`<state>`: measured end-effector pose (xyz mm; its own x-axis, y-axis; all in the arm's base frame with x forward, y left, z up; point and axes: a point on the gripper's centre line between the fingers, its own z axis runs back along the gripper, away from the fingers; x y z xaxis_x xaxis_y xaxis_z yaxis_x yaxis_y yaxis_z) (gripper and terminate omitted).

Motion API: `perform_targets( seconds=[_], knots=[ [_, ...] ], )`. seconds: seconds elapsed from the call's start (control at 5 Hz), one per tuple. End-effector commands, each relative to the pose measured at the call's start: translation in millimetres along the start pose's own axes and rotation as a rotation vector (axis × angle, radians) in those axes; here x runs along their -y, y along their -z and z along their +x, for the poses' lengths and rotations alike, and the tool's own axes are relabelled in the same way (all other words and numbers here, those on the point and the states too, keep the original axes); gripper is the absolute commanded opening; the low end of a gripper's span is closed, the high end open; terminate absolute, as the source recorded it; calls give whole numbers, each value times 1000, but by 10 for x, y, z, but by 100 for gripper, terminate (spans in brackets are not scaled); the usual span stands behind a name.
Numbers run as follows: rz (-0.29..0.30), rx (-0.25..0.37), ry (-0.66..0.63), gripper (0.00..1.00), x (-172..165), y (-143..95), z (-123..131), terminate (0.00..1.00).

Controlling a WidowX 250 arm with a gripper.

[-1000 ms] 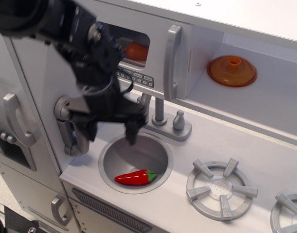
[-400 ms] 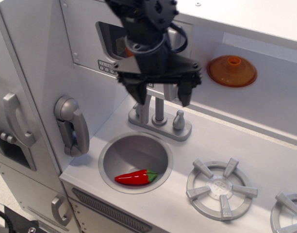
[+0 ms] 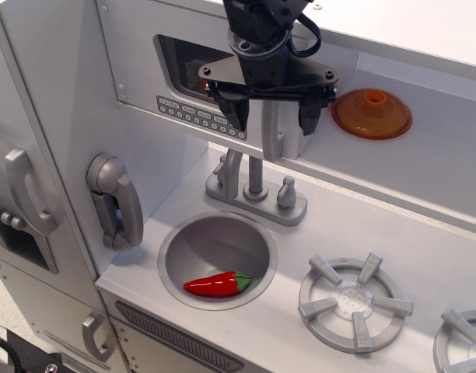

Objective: Open microwave

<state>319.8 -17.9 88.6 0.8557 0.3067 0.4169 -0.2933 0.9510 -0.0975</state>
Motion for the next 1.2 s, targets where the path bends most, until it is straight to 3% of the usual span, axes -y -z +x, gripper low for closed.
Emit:
perform_targets(
  seconds=[0.0, 0.2, 0.4, 0.8, 1.0],
  knots=[
    [46, 83, -32, 100, -84, -82, 319, 0],
    [40, 77, -21, 0, -84, -95, 322, 0],
    [20, 23, -19, 0, -97, -89, 282, 0],
    [6, 41, 6, 0, -165, -108, 177, 0],
    [7, 38, 28, 0, -296, -174, 3, 0]
  ],
)
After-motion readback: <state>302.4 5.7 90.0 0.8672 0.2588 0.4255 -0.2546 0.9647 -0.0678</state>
